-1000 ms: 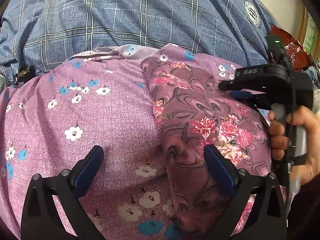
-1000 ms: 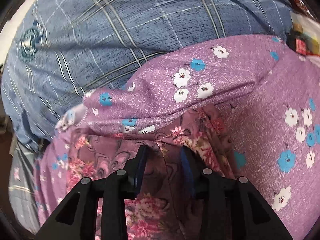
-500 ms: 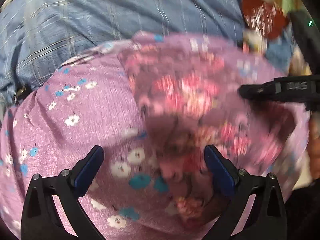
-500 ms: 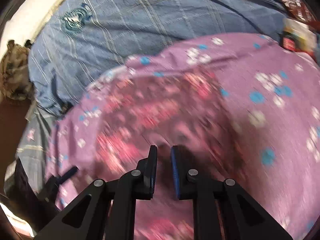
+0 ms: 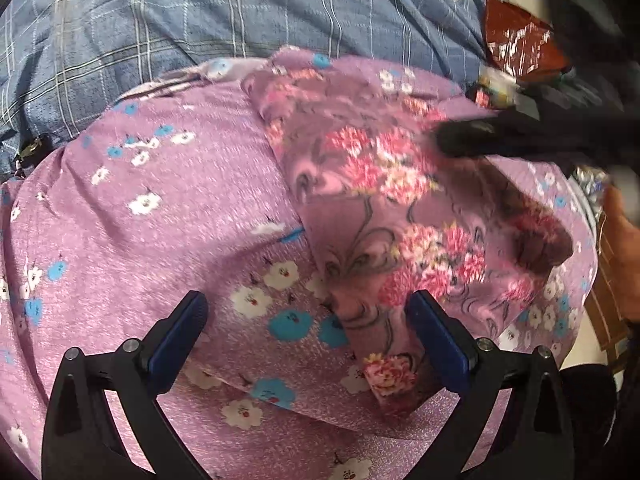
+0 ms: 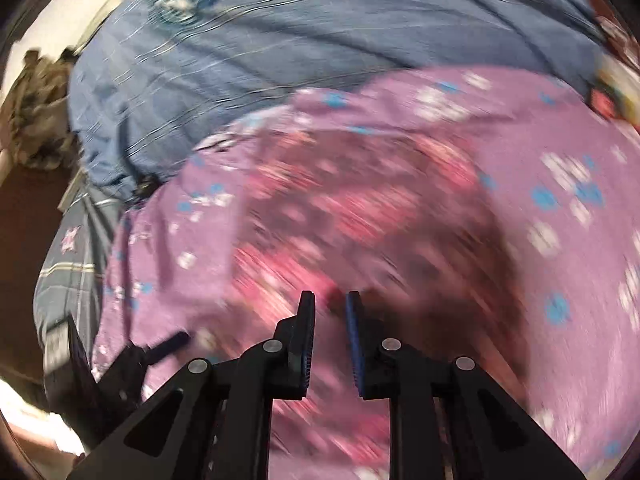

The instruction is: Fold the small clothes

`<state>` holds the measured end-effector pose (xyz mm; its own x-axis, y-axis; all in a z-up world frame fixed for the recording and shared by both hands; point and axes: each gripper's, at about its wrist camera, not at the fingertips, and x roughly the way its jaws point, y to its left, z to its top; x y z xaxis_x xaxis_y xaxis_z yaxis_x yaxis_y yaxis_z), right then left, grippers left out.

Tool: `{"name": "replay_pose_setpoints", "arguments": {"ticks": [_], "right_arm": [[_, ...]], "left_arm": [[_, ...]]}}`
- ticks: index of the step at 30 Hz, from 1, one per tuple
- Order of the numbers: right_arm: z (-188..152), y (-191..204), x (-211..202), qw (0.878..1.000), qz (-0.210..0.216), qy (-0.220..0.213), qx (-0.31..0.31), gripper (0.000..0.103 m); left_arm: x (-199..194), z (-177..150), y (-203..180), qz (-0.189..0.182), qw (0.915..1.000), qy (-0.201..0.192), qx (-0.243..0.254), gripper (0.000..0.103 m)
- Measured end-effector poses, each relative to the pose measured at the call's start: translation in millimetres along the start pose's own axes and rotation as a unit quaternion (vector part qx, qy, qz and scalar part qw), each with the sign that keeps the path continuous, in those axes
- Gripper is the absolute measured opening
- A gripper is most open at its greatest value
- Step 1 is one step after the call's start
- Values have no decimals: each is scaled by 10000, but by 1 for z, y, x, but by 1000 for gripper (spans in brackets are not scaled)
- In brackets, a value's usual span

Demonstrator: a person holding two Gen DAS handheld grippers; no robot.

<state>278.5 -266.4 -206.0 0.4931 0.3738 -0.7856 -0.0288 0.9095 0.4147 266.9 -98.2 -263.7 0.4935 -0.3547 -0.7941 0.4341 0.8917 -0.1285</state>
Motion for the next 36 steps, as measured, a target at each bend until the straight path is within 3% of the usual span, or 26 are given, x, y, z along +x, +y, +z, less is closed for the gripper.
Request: {"name": "replay_pose_setpoints", "arguments": {"ticks": [3, 6, 10, 16, 19, 22, 27, 32, 36], "right_arm": [[26, 12, 37, 9987, 207, 453, -59, 18], [52, 17, 69, 9979, -6, 647, -68, 18], [79, 11, 106, 9947, -142, 1018, 57, 15], [99, 3, 118, 9977, 41, 594, 336, 15], [94, 1, 106, 9983, 151, 359, 424, 15], [87, 0, 81, 9972, 520, 146, 520, 19], [55, 7, 21, 9992, 352, -123, 107, 19], [19, -2, -13, 9999, -89, -59, -20, 19], [-17, -22, -25, 9990, -432, 90, 47, 21]], "left_arm": [[0, 2, 8, -192, 9997, 3, -155, 101], [16, -1, 6, -160, 9995, 278, -78, 101], [19, -2, -1, -151, 9995, 265, 116, 101], [20, -3, 8, -311, 9992, 206, 134, 101], [14, -5, 6, -283, 9992, 69, 262, 101], [-1, -5, 4, -138, 9987, -267, 407, 101], [-18, 2, 10, -56, 9976, -644, 234, 101], [-9, 9, 17, 74, 9982, -587, 27, 101], [8, 2, 5, 154, 9994, -144, 273, 101]]}}
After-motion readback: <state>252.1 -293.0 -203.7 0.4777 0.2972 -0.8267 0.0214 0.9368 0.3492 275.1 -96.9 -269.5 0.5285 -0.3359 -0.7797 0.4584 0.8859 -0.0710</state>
